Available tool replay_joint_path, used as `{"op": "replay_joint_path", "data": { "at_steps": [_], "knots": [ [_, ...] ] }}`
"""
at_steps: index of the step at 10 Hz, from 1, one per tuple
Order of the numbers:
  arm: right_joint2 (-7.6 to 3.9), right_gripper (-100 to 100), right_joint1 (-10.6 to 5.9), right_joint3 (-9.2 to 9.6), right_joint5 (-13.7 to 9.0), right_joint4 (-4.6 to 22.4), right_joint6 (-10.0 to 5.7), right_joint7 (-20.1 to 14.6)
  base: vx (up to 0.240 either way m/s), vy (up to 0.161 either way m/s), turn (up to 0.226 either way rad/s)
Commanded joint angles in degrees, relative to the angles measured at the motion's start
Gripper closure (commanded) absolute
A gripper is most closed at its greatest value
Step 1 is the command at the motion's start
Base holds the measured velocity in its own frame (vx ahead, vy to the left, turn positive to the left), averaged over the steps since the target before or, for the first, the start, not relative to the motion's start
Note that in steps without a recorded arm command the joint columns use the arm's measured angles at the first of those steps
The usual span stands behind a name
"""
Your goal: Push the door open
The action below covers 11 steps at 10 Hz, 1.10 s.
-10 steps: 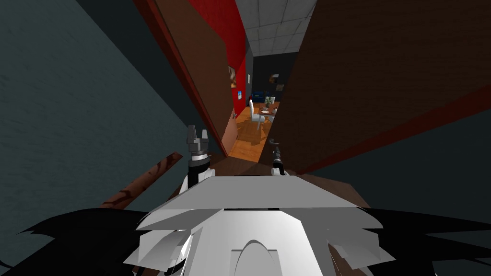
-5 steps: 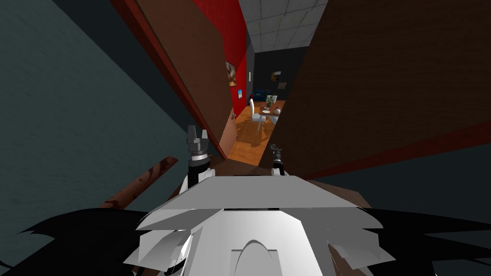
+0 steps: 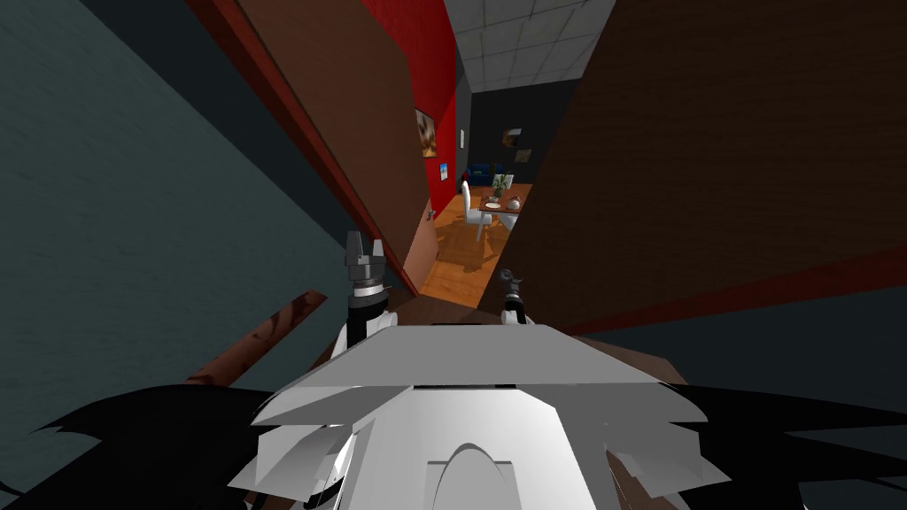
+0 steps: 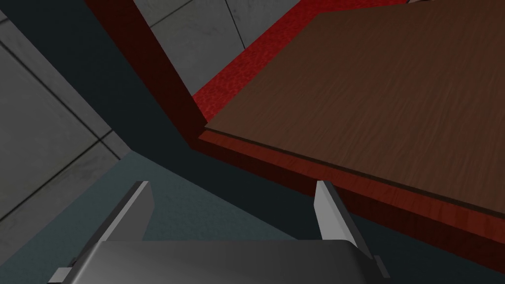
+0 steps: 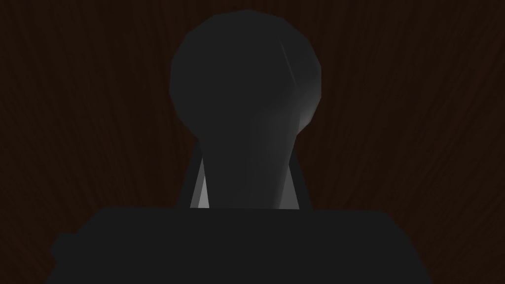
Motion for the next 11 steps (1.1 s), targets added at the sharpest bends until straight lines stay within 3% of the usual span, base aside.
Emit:
{"op": "replay_joint_path", "data": {
  "at_steps": [1, 4, 11],
  "knots": [
    [0.19, 100, 0.28, 0.1, 0.04, 0.13, -0.05, -0.01, 0.0, 0.0, 0.0],
    [-0.09, 100, 0.02, -0.52, -0.3, 0.11, 0.02, 0.18, 0.033, 0.004, -0.009],
    [-0.79, 100, 0.21, -3.95, -2.3, 0.79, -0.03, 1.28, 0.201, 0.014, -0.044]
  ]
}}
